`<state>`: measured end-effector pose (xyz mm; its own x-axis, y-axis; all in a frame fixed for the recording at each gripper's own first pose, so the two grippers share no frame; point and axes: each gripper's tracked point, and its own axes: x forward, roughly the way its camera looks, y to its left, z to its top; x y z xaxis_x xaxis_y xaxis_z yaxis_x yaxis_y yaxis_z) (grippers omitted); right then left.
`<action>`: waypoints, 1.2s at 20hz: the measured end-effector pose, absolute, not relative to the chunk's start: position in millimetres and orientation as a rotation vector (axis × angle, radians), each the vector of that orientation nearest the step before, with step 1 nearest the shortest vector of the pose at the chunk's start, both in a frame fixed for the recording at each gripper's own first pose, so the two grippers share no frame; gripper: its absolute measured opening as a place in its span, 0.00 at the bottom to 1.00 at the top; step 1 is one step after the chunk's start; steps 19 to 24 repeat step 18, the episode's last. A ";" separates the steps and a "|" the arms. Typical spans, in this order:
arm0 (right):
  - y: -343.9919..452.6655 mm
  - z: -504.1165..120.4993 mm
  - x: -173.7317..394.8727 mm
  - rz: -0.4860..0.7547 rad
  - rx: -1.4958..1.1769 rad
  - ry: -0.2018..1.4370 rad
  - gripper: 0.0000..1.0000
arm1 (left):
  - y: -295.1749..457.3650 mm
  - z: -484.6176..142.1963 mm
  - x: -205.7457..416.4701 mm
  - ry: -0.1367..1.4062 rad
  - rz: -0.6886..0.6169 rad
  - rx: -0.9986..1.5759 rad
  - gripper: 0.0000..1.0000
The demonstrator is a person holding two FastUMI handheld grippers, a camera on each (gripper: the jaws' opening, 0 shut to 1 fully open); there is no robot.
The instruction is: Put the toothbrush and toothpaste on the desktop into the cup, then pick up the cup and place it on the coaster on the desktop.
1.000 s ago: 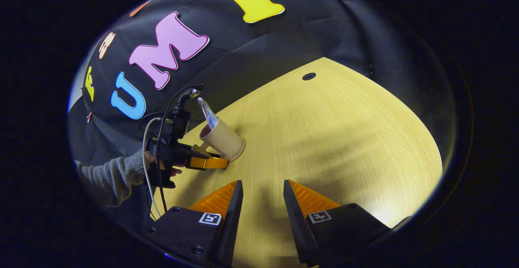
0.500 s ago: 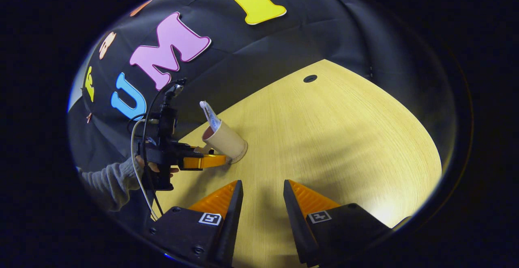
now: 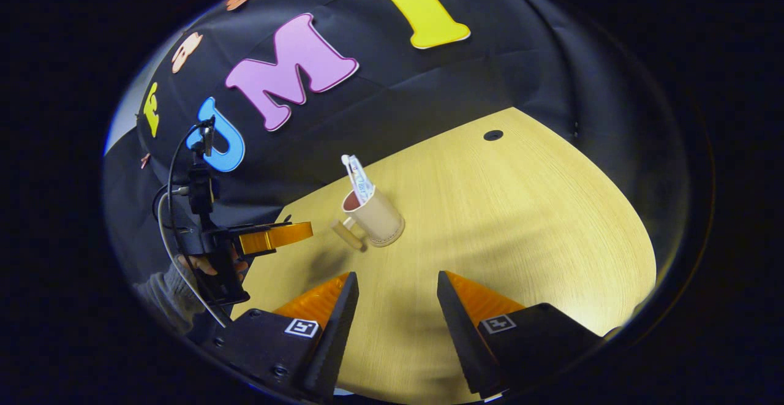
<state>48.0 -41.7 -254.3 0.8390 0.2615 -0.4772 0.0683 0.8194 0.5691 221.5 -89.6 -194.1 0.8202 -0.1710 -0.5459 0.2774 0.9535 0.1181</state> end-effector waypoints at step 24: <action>75.6 -194.3 39.0 0.275 0.479 0.588 0.80 | 45.4 -154.3 77.3 0.390 -0.035 -0.086 0.90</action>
